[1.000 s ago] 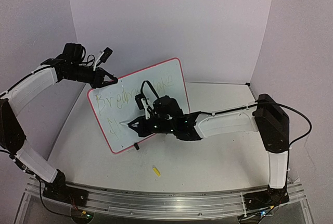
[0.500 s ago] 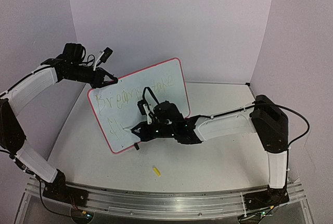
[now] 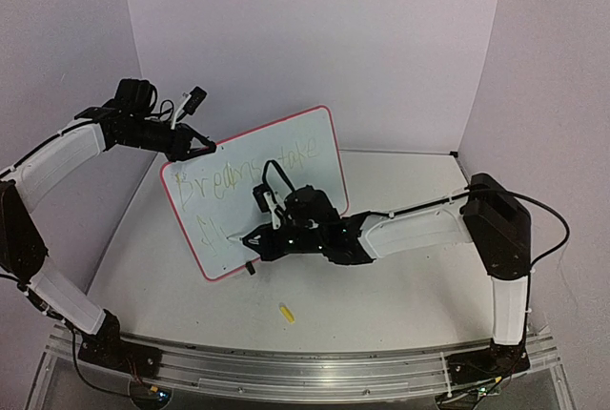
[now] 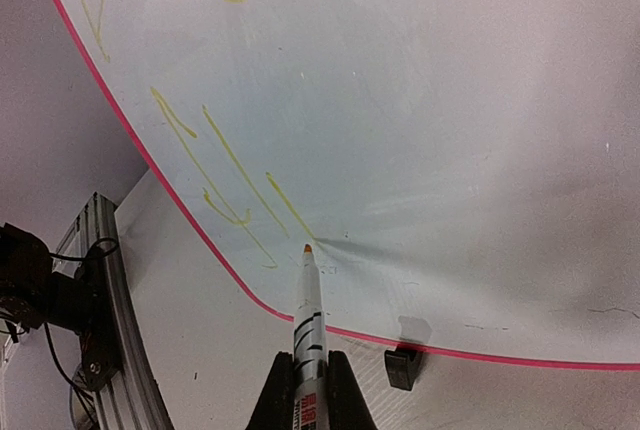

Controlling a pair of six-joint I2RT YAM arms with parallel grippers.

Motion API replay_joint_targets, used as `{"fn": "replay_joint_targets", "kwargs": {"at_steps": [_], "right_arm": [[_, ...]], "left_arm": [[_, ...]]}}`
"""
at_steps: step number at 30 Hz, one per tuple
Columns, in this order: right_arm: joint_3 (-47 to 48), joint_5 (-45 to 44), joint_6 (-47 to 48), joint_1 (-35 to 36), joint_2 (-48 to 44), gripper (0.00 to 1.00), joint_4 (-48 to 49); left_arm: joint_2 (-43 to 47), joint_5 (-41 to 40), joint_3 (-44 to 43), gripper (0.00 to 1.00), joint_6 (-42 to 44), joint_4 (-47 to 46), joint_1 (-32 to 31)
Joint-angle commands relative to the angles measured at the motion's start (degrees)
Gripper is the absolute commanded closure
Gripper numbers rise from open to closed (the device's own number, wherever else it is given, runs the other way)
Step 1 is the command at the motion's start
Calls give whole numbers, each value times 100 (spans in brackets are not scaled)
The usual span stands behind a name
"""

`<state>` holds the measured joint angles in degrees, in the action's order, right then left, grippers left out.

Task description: Write a sentence on the whiteboard

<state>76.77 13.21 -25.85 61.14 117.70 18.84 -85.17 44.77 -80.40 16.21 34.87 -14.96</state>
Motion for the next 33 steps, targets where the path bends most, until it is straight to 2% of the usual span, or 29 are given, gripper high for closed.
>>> {"fn": "replay_joint_targets", "kwargs": {"at_steps": [1,33], "right_arm": [[119,91,190,-23,-445,100,304],[683,-122,87,-22,135,100,278]], "left_arm": [[-344,160,262,100,218,485,-360],[-358,129,262,100,233,512,-385]]}}
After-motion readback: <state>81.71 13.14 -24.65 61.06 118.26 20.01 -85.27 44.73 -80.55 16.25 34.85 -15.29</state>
